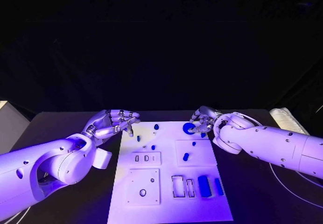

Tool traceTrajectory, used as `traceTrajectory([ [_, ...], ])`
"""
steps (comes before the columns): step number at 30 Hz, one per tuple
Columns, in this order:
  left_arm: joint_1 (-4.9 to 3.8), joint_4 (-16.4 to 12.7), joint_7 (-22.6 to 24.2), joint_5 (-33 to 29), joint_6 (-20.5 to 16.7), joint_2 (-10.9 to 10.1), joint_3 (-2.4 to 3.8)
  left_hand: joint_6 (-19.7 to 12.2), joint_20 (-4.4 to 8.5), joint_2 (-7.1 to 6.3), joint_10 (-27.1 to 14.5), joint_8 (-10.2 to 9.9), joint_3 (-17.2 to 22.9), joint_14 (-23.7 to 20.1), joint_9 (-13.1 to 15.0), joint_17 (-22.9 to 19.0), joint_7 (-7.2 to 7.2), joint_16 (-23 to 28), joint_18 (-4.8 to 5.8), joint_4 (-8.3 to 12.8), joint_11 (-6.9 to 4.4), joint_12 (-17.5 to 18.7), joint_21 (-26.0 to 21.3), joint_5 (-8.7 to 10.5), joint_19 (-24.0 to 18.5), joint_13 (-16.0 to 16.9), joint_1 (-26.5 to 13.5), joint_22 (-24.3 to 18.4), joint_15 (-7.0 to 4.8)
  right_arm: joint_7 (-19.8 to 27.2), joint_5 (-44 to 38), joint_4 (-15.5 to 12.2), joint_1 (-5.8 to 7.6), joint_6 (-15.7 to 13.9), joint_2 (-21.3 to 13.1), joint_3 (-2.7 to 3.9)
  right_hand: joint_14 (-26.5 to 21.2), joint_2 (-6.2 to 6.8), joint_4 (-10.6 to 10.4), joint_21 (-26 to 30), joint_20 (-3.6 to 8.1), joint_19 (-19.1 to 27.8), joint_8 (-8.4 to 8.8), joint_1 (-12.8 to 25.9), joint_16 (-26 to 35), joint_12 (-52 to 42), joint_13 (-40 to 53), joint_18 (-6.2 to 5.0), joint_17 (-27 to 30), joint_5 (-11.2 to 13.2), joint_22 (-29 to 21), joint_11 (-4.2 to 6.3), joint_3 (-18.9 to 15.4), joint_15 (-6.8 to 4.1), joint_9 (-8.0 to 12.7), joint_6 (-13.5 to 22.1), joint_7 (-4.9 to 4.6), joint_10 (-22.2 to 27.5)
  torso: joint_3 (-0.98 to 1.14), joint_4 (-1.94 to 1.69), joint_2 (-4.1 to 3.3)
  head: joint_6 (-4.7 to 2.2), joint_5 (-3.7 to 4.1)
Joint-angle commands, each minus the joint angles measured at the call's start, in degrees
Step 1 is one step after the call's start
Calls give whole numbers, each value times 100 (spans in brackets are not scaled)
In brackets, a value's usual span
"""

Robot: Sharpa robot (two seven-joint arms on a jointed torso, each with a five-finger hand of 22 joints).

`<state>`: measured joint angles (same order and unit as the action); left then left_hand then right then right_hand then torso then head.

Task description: Assemble the parts on the task board

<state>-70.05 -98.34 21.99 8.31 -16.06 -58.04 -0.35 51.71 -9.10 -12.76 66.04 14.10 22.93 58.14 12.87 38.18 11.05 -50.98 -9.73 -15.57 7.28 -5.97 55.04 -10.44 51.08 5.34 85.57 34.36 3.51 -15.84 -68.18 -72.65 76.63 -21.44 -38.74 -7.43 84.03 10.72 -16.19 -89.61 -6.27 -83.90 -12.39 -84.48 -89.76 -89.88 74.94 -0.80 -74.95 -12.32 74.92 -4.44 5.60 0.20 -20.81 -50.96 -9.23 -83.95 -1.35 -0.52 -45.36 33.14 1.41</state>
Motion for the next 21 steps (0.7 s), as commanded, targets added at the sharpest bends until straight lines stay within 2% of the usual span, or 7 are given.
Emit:
traceTrajectory([
  [1, -7, -13, 21, 24, 104, 5, 4, -32, -10, 3, -25, 25, 33, -56, 8, -3, -8, -38, -72, 9, 3, 36, 27, 26, -44, 7, 14, 8, 3, -31, -128, 16, -6, 62, 23, -3, 597, -21, 5, -39, -22, -610, -38, -81, -24, -12, 1506, 80, -1505, -16, 1508, -19, 55, 27, -6, -55, -4, -605, 2, -3, 0, -1, 1],
  [5, -7, -14, 15, 27, 104, 3, 4, -32, -10, 3, -25, 25, 33, -56, 8, -3, -8, -38, -72, 9, 3, 36, 27, 26, -44, 7, 14, 8, 3, -53, -163, 38, -16, 85, 46, -6, 597, -48, 14, -39, -14, -610, -44, -116, -24, -12, 1506, 80, -1505, -17, 1508, -11, 124, 17, -1, -103, 4, -605, 4, 5, -3, 12, -13],
  [7, -7, -14, 12, 29, 103, 1, 4, -32, -10, 3, -25, 25, 33, -56, 8, -3, -8, -38, -72, 9, 3, 36, 27, 26, -44, 7, 14, 8, 3, -66, -177, 50, -22, 106, 53, -8, 597, -88, 26, -39, -3, -610, -45, -185, -24, -12, 1506, 80, -1505, -29, 1508, 1, 263, 2, 10, -171, 18, -605, 5, 6, -1, 14, -13],
  [16, -7, -15, 1, 30, 99, -8, 4, -29, -12, 10, -20, 33, 59, -63, 19, -10, -12, -49, -73, 17, 0, 32, 67, 24, -75, 12, 23, 37, 1, -119, -307, 79, -41, 134, 72, -17, 597, -15, 78, -39, 60, -610, -37, -289, -24, -12, 1506, 80, -1505, -24, 1508, 70, 822, -67, 78, -454, 94, -605, 8, 4, 1, 30, -21],
  [21, -7, -15, -8, 30, 99, -10, 4, -29, -12, 10, -20, 33, 59, -63, 19, -10, -12, -49, -73, 17, 0, 32, 67, 24, -75, 12, 23, 37, 1, -97, -497, 61, -48, 15, 76, -21, 597, 4, 103, -39, 73, -610, -29, -288, -24, -12, 1506, 80, -1505, -19, 1508, 81, 963, -78, 96, -498, 103, -605, 7, 3, 0, 26, -13],
])
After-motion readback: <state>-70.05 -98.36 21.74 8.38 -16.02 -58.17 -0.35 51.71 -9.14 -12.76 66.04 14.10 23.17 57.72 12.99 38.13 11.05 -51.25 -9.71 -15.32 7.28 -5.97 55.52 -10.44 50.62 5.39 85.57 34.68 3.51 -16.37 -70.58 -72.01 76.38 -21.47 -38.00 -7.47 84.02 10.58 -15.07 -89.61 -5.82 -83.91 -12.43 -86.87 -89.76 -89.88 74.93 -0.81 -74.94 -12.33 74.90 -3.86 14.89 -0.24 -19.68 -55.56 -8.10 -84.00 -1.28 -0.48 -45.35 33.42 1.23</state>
